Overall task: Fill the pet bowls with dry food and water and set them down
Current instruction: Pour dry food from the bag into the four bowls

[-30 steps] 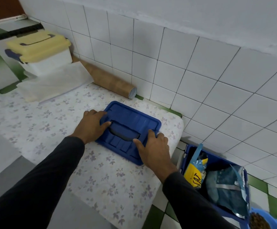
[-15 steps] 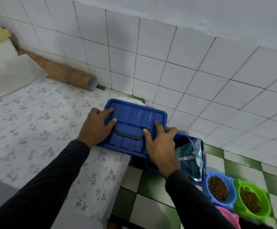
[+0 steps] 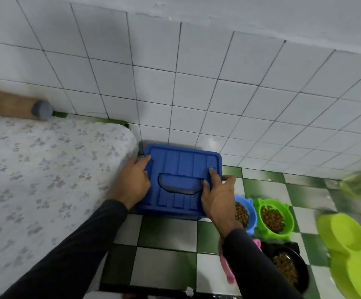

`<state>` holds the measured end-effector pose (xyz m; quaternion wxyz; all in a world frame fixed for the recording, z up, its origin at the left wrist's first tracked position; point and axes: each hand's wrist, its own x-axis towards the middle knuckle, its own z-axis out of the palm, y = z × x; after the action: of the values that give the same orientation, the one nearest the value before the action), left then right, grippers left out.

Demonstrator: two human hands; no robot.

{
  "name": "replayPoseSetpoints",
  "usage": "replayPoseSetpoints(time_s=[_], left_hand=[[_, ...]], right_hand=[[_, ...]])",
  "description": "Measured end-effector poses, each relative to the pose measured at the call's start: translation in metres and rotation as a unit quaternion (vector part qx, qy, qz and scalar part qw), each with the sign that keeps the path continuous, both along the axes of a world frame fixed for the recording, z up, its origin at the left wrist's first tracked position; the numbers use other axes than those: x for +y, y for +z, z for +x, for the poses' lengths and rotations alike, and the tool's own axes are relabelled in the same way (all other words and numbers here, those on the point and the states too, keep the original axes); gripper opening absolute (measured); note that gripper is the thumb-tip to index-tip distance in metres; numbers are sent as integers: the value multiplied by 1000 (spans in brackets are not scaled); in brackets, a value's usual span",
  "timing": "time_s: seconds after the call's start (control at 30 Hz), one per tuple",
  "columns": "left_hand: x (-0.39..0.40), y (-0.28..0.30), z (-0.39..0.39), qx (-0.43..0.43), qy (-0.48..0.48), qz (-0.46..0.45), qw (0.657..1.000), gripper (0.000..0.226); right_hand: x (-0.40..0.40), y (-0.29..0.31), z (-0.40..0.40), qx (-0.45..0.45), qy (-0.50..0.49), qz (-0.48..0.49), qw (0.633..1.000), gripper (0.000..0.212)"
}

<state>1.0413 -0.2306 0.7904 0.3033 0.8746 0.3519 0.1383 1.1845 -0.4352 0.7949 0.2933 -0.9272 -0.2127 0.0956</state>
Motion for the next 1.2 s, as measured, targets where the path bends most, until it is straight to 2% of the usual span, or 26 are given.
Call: replayPoseSetpoints(time_s=[0.03, 0.1, 0.13, 0.17, 0.23, 0.27, 0.3, 0.4, 0.7, 0.83, 0.97, 1.1, 1.2], left_hand=[[-3, -4, 2, 3, 0, 9, 1000, 52], [-7, -11, 4, 12, 3, 22, 1000, 45], [-8, -14, 4, 24, 8, 19, 1000, 41], [-8, -16, 4, 37, 14, 13, 999, 38], [-7, -21, 4, 52, 24, 3, 998, 34], [-7, -22, 5, 58, 28, 5, 998, 34], [-6, -24, 5, 67, 30, 11, 997, 39], [-6, -26, 8, 85, 42, 25, 995, 50], [-3, -34, 6, 84, 67, 19, 994, 35], [-3, -37, 4, 81, 58, 21, 995, 45], [-4, -40, 4, 68, 50, 18, 996, 49], [1, -47, 2, 84, 35, 33, 995, 51], [2, -49, 2, 48, 67, -21, 996, 50]], right_hand=[[-3, 1, 1, 61, -1, 12, 998, 40], [-9, -4, 3, 91, 22, -71, 993, 30], [-11, -8, 8, 120, 2, -57, 991, 31], [-12, -10, 12, 131, -10, -11, 991, 42], [-14, -16, 21, 76, 29, -55, 995, 64], [-14, -17, 21, 63, 52, -81, 993, 67], [-14, -21, 22, 52, 66, -86, 993, 65], [-11, -23, 25, 75, 71, -21, 994, 55], [-10, -34, 31, 23, 95, -108, 989, 51], [-12, -36, 30, 54, 96, -53, 992, 48], [-15, -38, 32, 65, 90, -40, 993, 47], [-15, -35, 36, 115, 30, -50, 992, 51], [-16, -33, 39, 168, -19, -14, 986, 56]])
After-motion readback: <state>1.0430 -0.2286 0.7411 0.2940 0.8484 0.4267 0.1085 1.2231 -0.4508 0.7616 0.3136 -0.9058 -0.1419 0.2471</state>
